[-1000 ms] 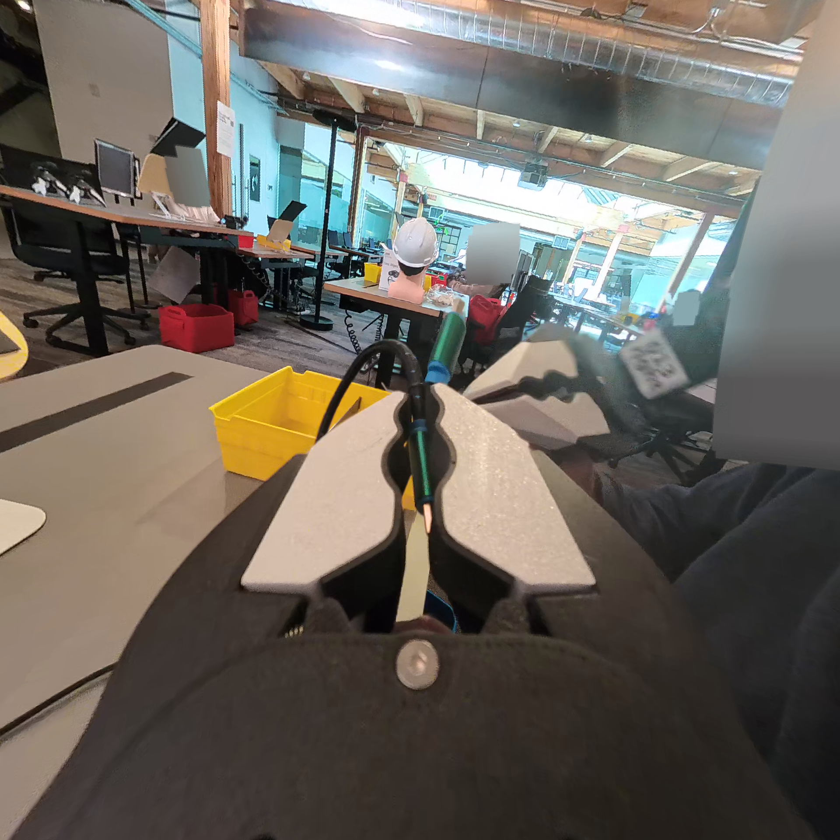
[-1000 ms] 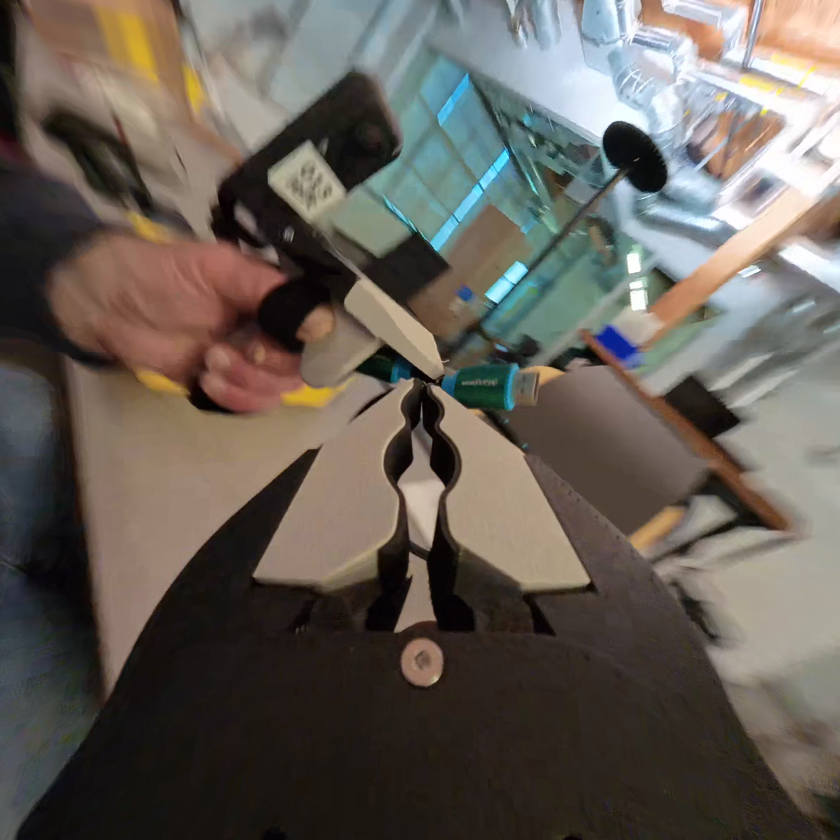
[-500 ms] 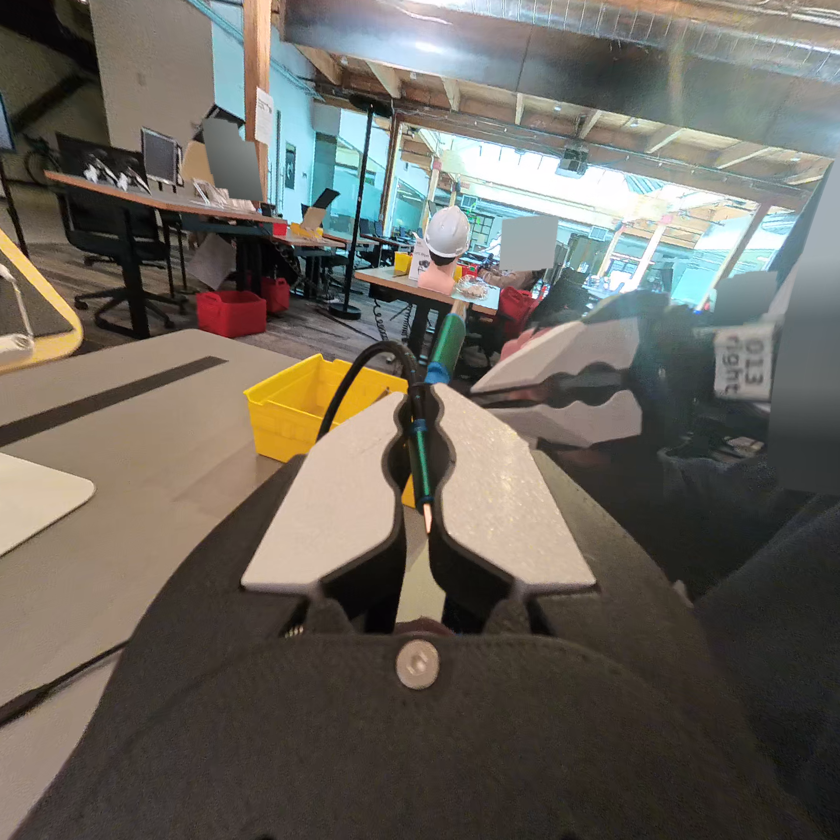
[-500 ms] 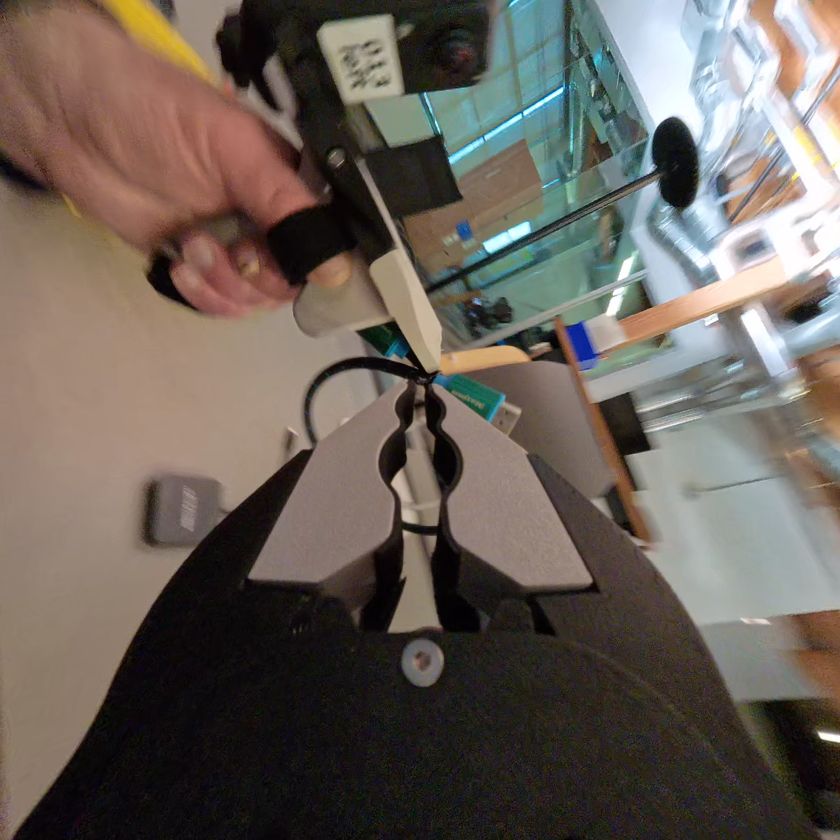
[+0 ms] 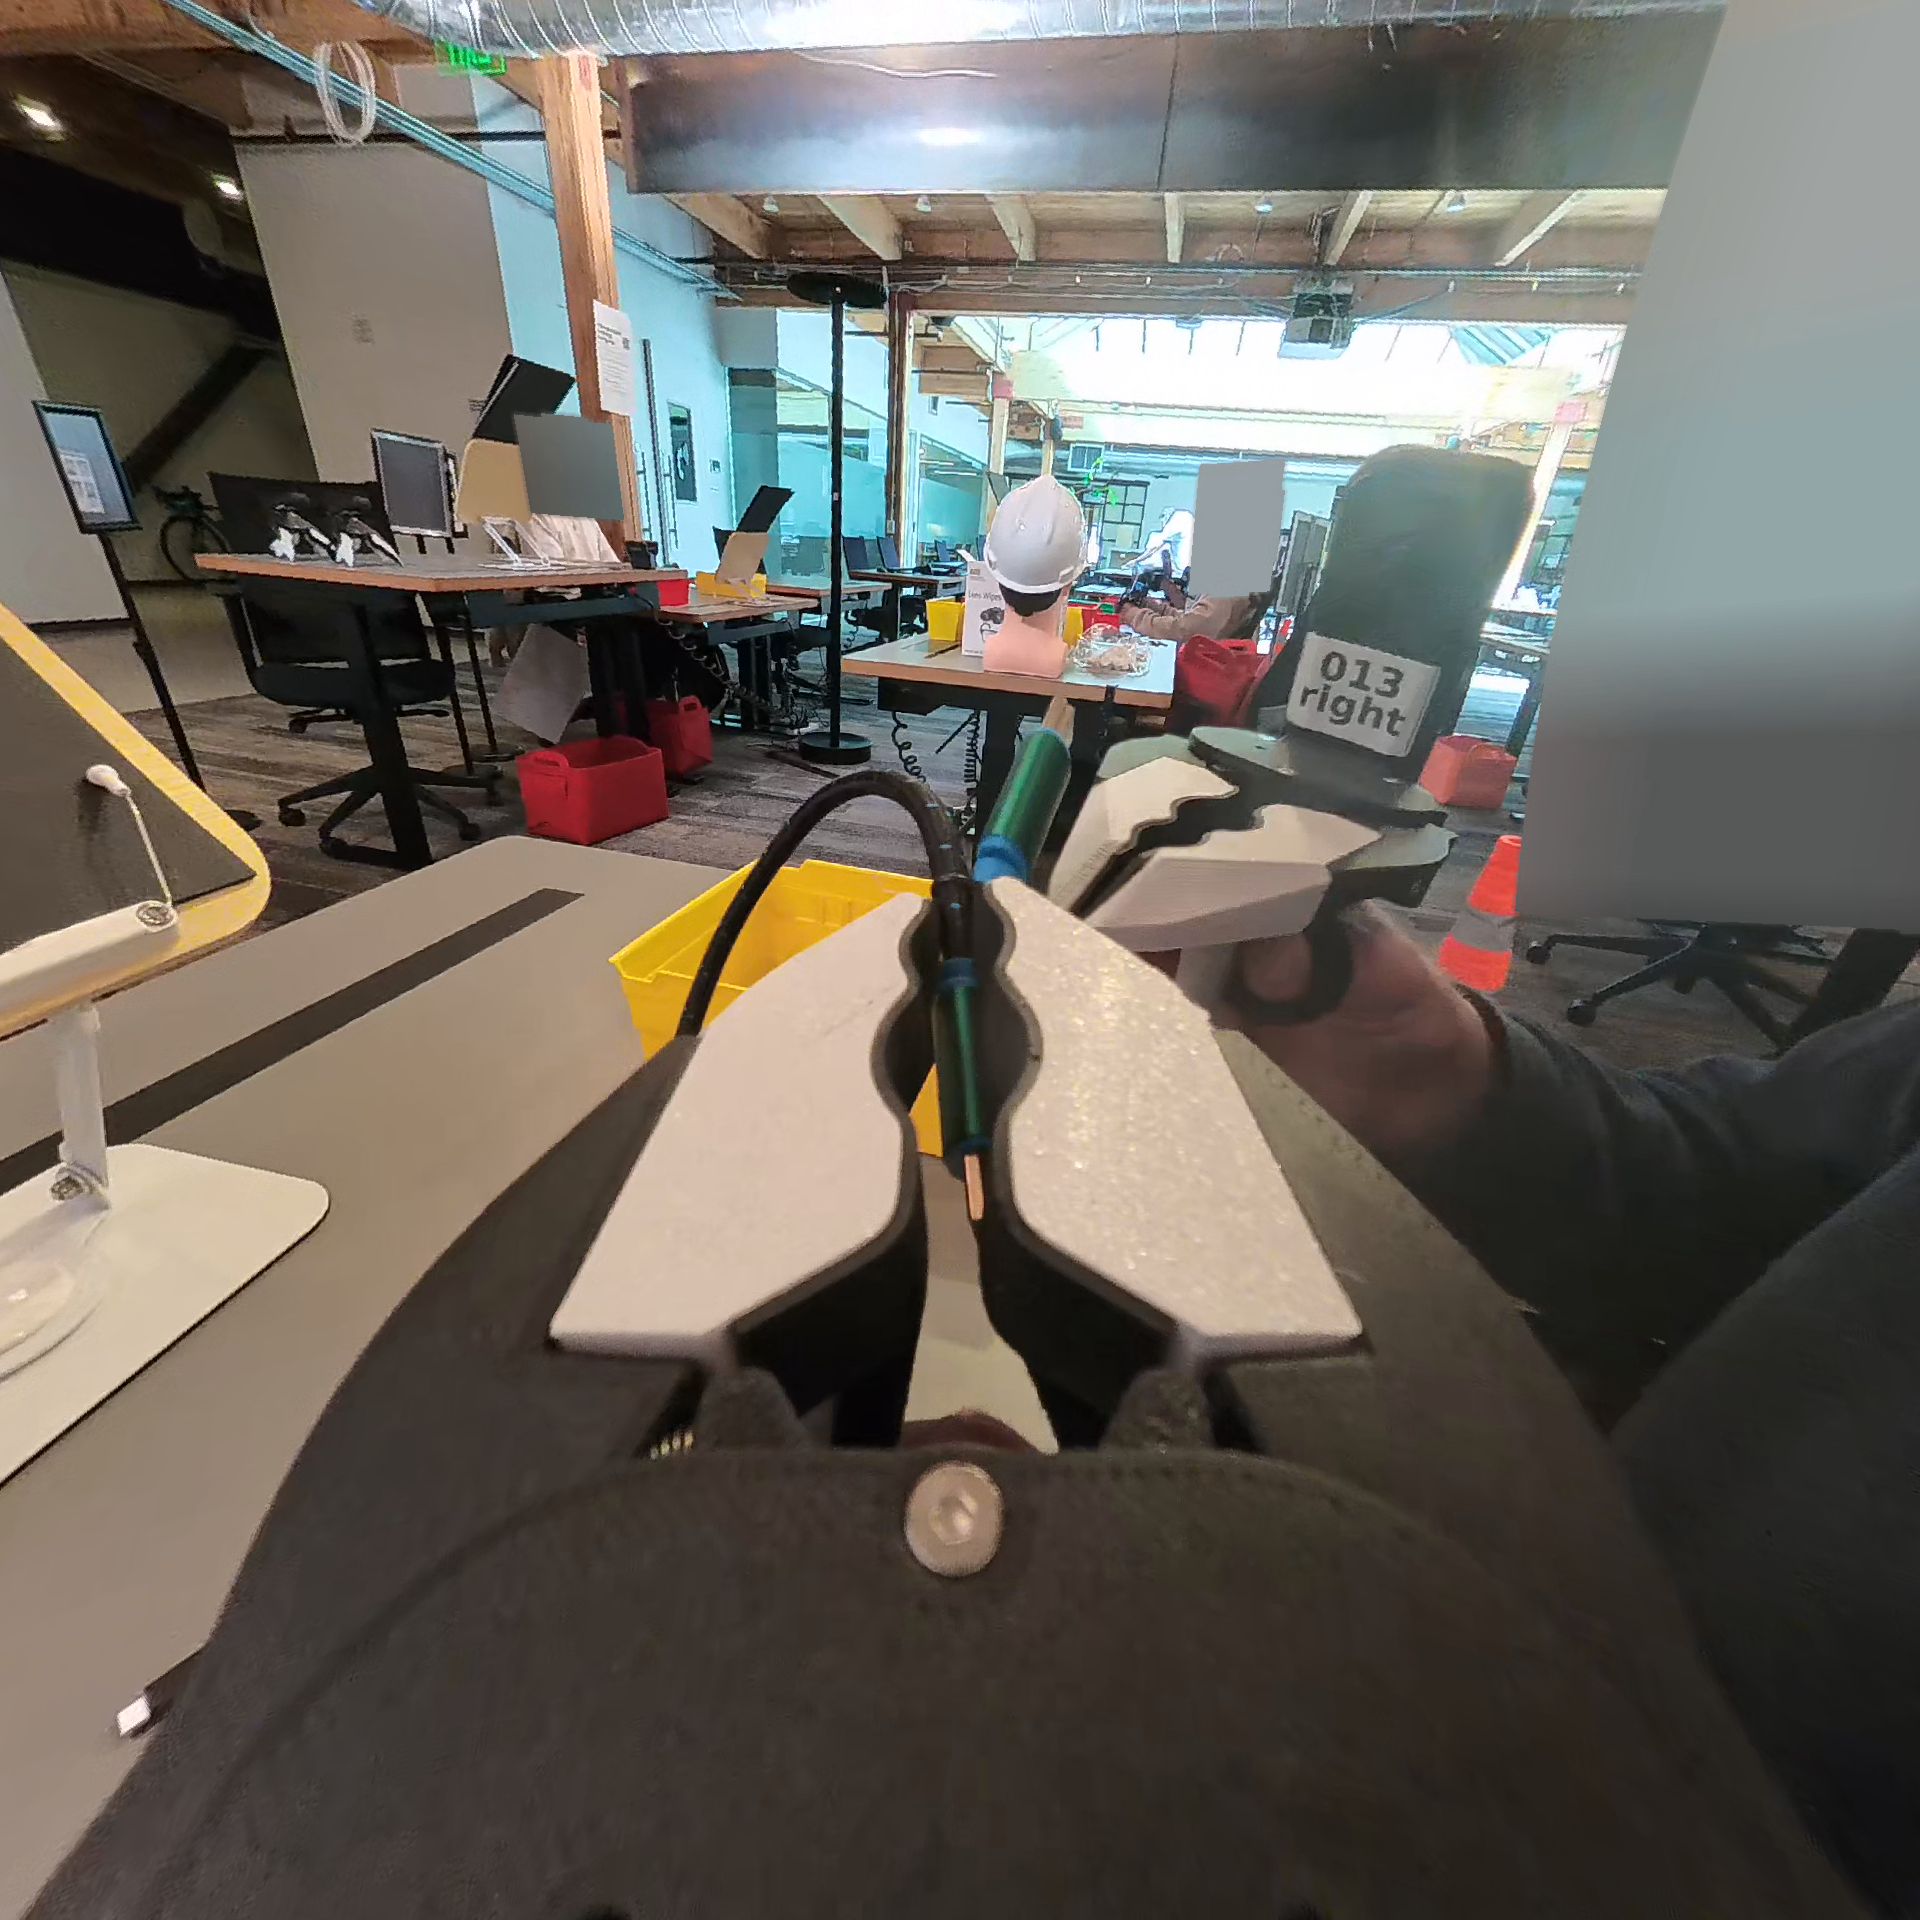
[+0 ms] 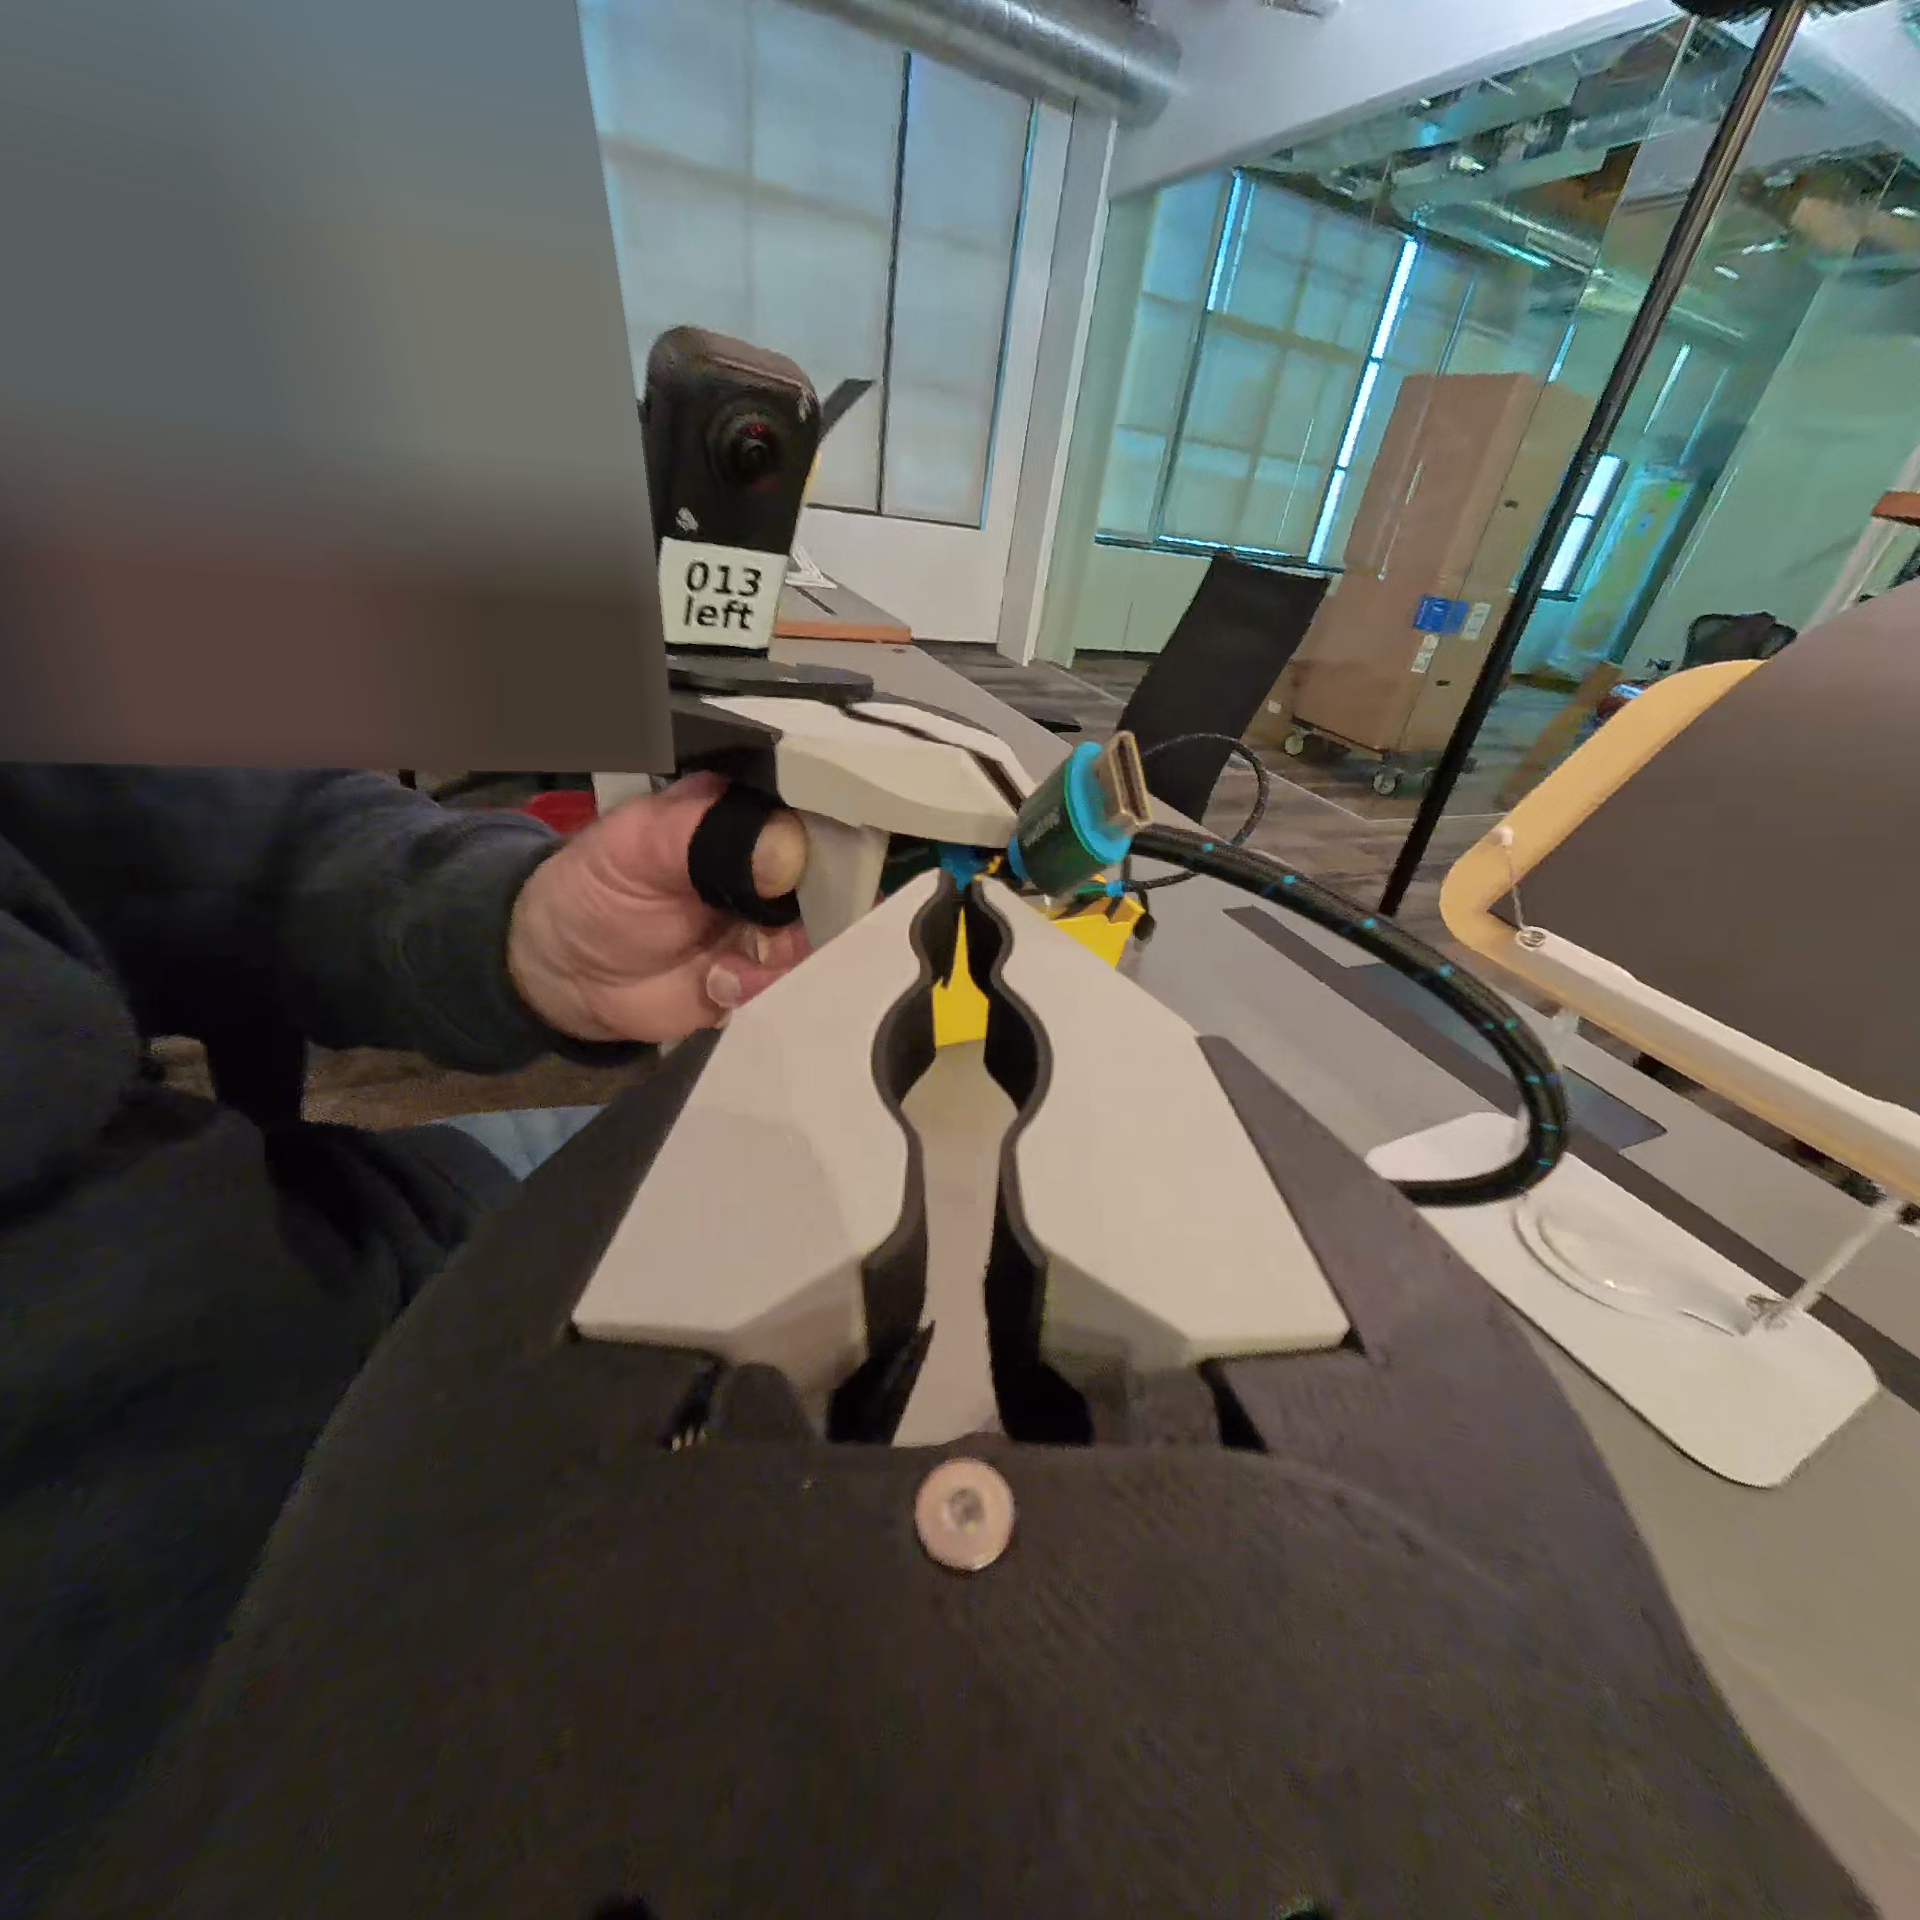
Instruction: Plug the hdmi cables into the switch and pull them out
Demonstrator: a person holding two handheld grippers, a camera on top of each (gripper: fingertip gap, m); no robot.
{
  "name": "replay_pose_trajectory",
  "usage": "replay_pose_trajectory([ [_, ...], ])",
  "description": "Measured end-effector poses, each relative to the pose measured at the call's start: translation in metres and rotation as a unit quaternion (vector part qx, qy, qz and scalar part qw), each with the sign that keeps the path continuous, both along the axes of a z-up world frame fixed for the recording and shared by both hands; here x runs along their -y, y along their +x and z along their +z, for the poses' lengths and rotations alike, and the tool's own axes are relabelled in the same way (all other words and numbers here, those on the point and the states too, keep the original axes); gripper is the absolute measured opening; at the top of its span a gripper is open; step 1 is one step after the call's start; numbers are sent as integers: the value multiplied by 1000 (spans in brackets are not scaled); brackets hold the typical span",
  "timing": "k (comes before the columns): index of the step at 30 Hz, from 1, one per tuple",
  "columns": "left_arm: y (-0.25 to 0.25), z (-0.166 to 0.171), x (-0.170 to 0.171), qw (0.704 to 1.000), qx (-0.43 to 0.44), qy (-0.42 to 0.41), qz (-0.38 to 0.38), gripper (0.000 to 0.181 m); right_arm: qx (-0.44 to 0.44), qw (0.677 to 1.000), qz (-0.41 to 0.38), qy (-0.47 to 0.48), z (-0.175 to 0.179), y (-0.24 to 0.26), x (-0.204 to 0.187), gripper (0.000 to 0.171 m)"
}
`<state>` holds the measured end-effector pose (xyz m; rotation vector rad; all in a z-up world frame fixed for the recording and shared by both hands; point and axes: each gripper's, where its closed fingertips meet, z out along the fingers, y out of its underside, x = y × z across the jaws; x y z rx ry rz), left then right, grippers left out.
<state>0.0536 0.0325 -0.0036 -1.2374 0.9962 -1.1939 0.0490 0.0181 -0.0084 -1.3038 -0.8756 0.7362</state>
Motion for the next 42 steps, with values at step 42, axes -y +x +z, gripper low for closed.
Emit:
replay_pose_trajectory([
  [42,-8,-7,-22,997,4,-79,25,5,373,888,-128,237,-31,-7,-9,0],
])
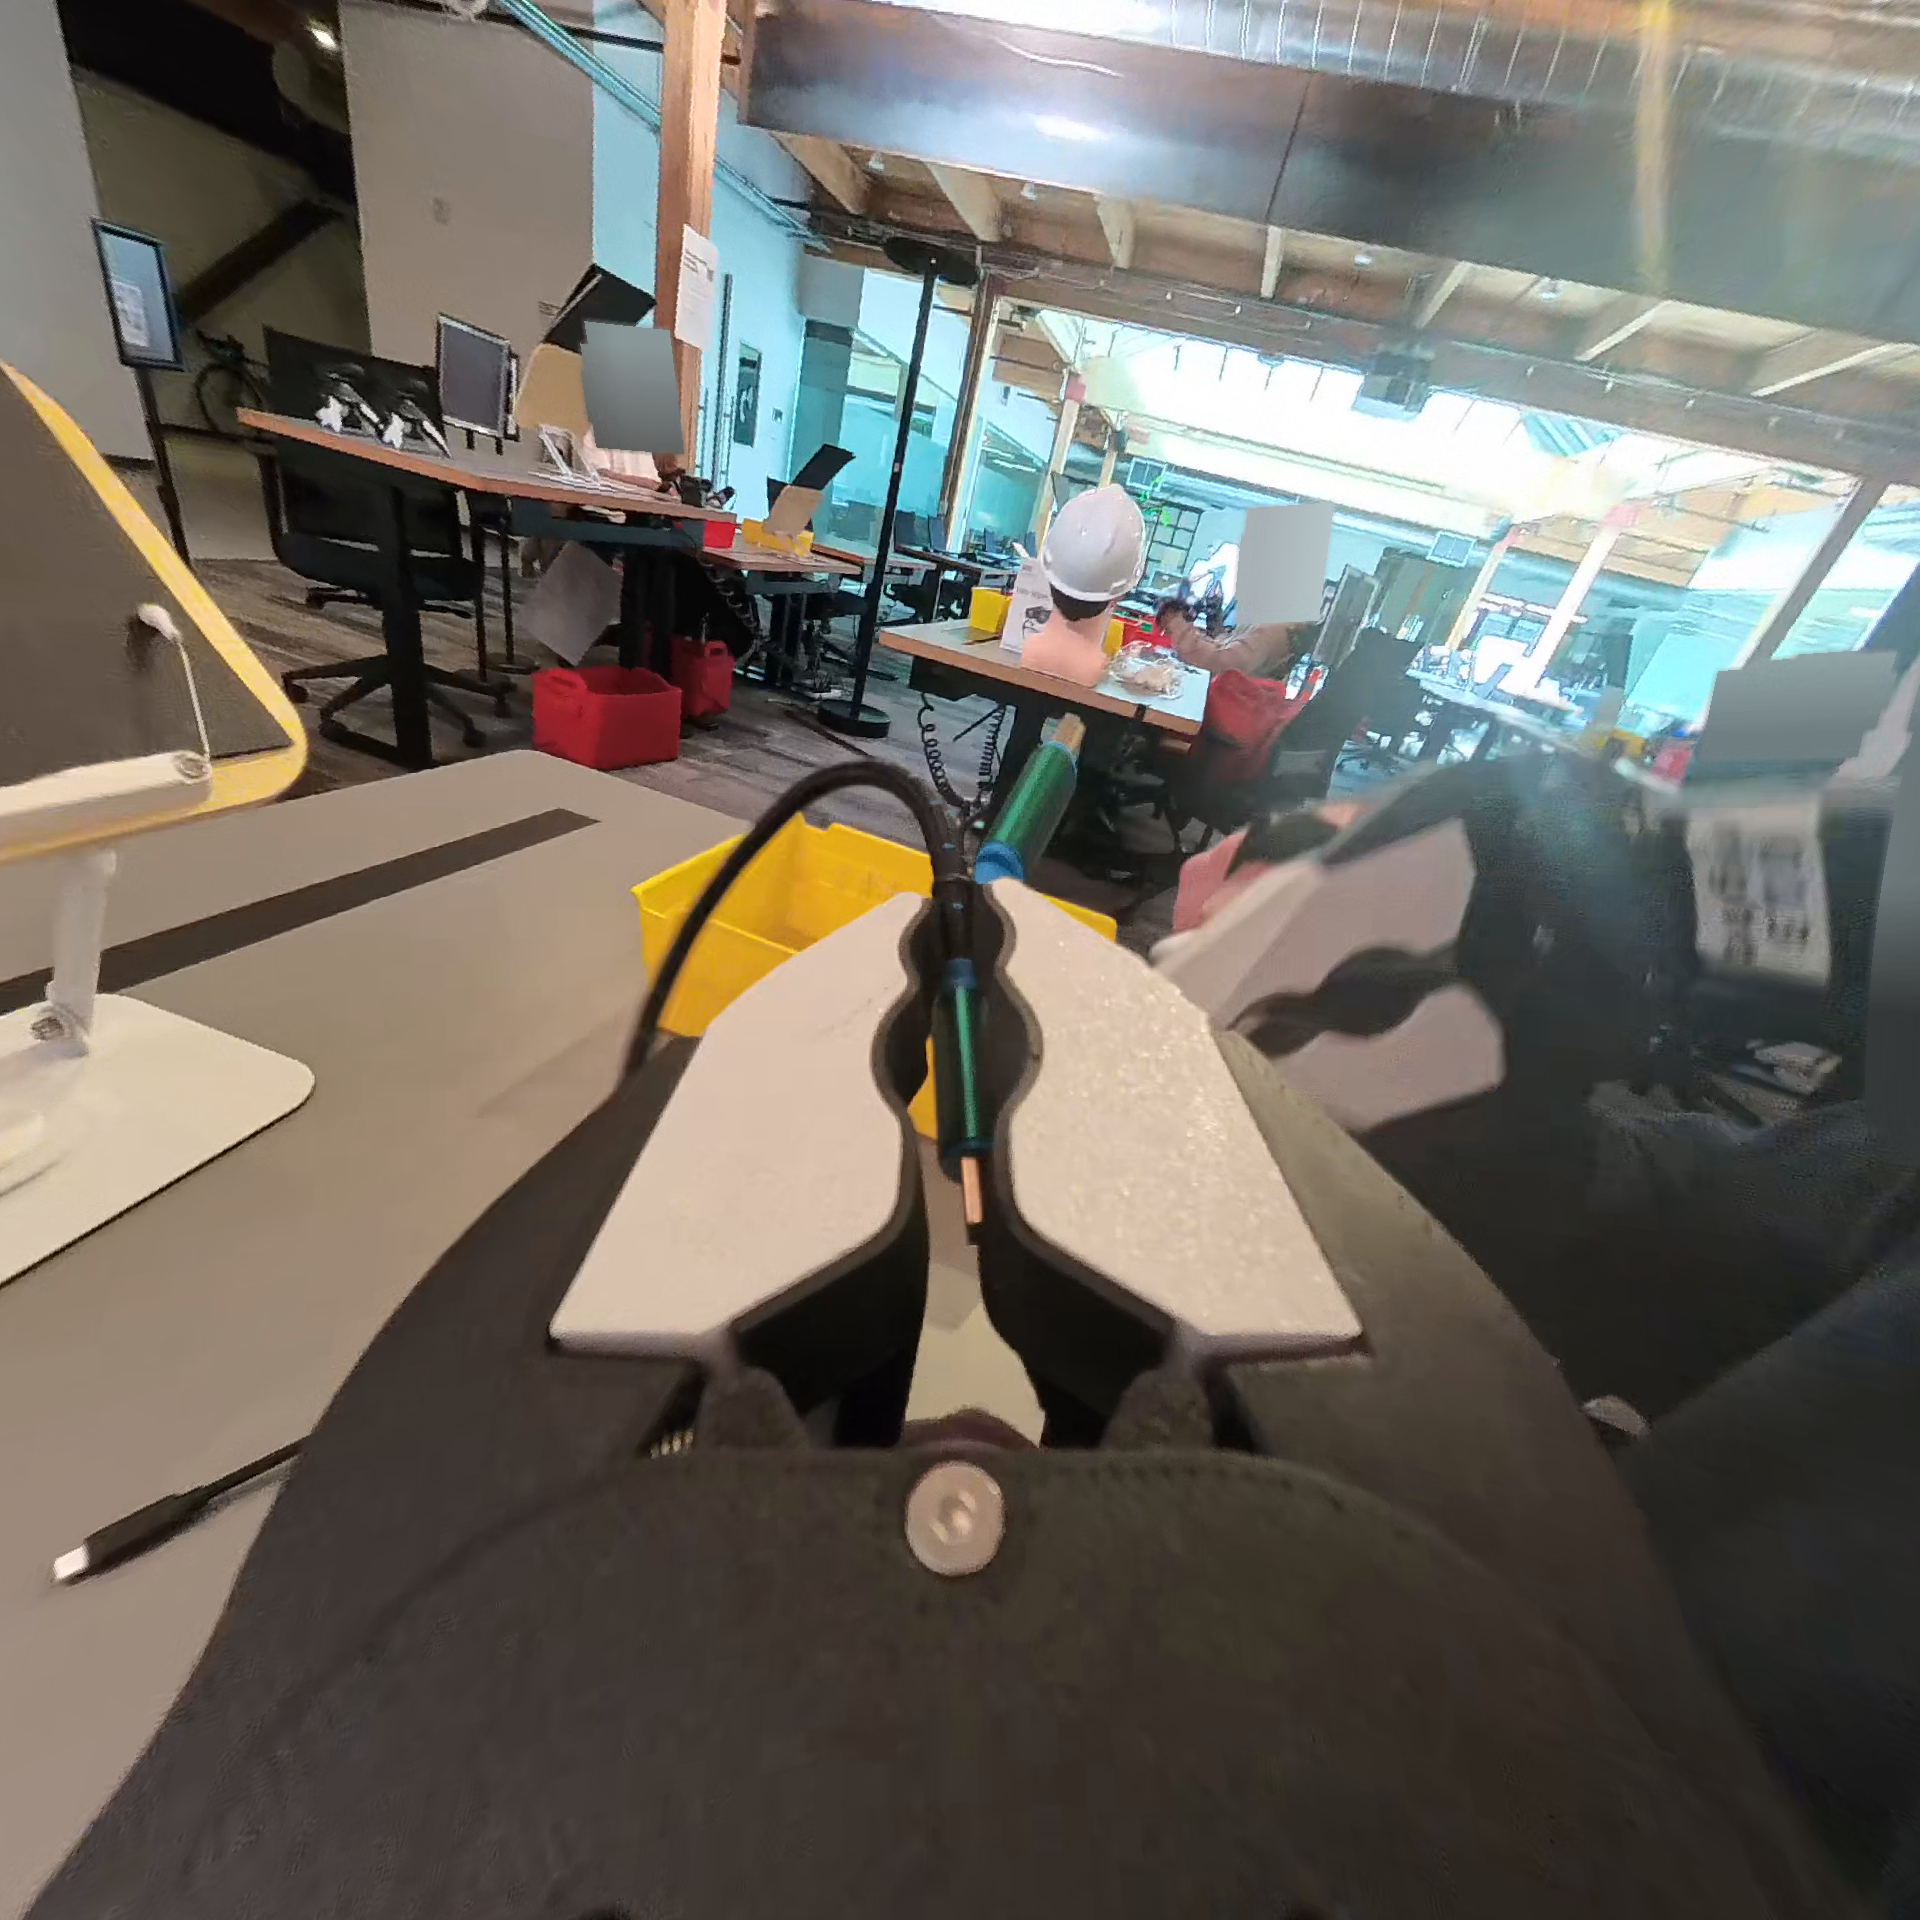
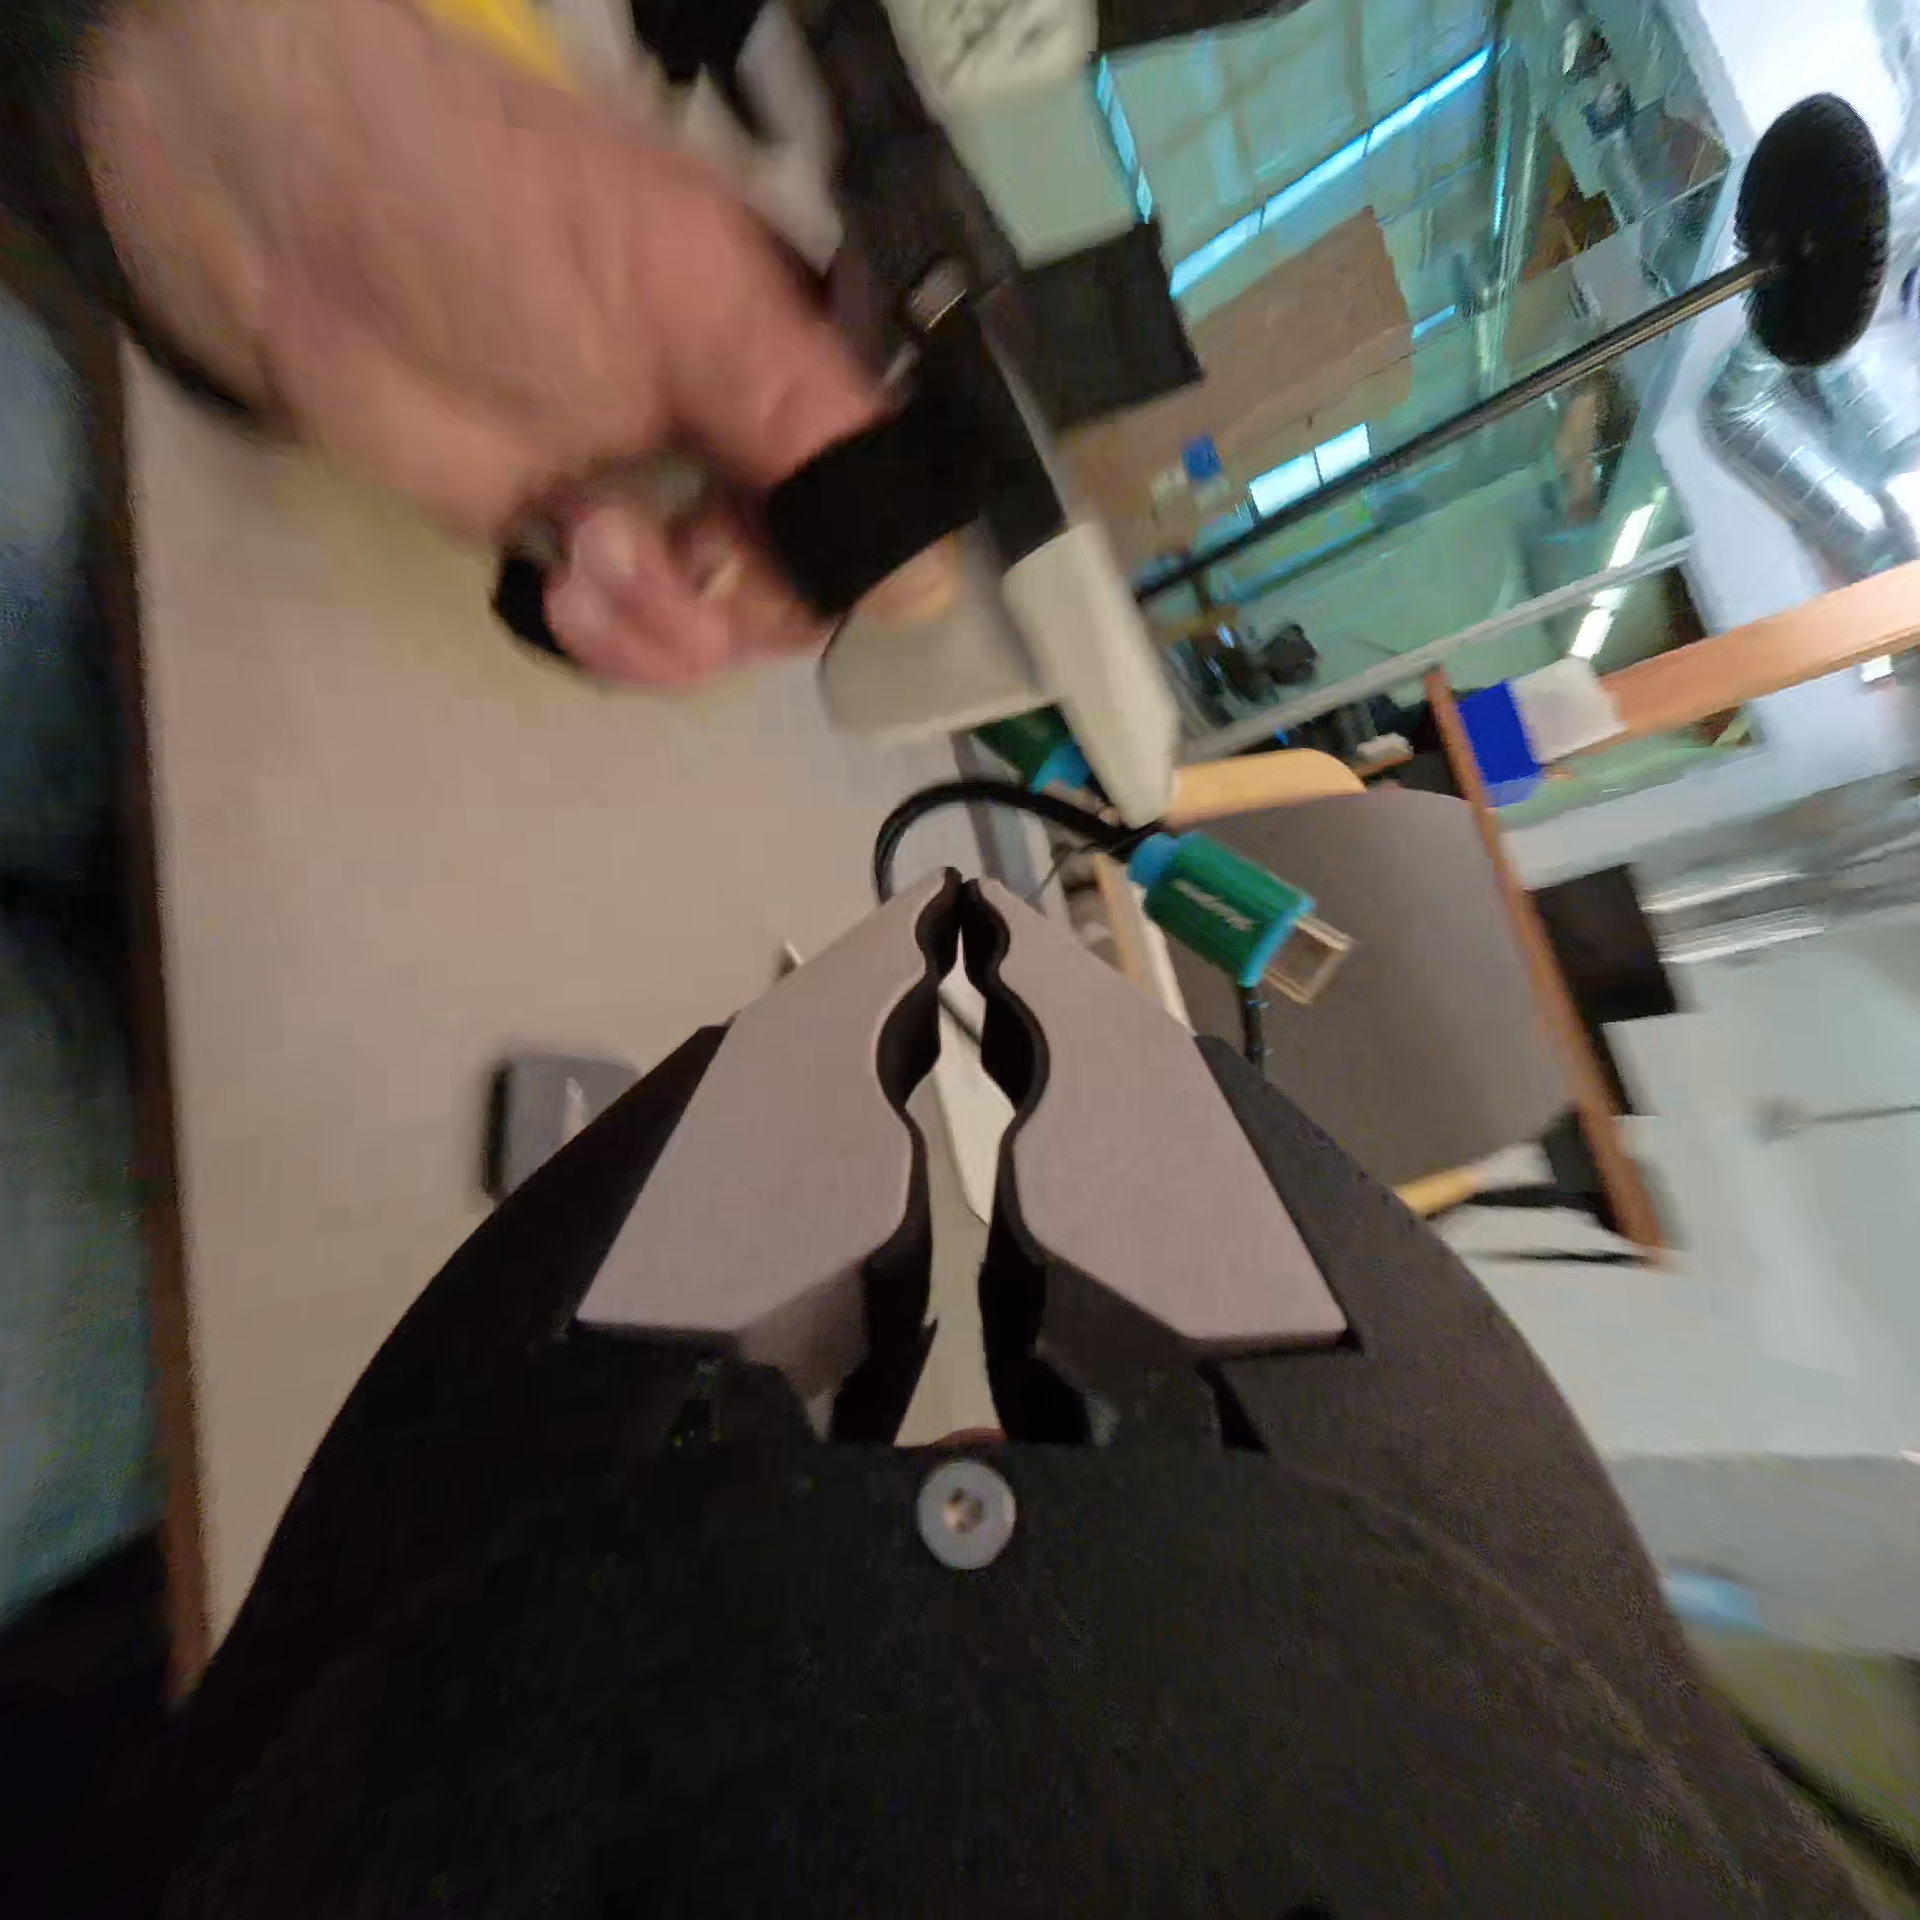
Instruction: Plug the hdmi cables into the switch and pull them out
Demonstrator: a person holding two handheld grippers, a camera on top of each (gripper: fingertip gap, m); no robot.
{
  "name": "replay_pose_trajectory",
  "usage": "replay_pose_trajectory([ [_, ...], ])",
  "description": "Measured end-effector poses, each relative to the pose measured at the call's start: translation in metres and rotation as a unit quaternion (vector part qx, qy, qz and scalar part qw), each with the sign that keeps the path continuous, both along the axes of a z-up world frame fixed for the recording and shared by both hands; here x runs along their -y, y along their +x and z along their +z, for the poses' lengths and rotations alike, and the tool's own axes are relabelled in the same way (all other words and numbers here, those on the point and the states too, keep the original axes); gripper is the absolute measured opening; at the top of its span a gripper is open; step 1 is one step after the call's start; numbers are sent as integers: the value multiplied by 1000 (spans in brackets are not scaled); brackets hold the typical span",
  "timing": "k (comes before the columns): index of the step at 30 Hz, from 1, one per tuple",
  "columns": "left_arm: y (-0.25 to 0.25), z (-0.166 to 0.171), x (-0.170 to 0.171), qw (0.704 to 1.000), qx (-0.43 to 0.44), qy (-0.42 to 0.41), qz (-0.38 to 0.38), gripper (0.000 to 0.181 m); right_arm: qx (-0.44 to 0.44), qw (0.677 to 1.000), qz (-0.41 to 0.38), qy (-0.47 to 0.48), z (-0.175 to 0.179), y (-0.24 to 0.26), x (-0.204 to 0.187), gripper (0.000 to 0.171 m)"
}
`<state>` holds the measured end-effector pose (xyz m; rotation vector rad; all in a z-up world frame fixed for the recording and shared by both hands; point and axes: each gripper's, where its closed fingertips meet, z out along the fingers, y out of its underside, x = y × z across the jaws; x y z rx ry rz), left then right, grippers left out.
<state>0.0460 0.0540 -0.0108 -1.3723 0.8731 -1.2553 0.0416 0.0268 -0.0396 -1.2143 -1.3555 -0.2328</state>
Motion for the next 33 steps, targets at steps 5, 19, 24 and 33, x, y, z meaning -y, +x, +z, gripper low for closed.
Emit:
replay_pose_trajectory([
  [5,0,3,1,1000,1,23,0,5,-223,964,46,-138,22,16,3,0],
  [19,5,5,11,999,10,27,-15,5,-414,847,129,-307,22,-1,-5,11],
  [24,4,7,12,999,12,32,-14,5,-444,820,146,-329,23,-1,-5,1],
  [33,6,6,13,999,8,32,-13,5,-385,875,98,-276,16,2,-9,0],
])
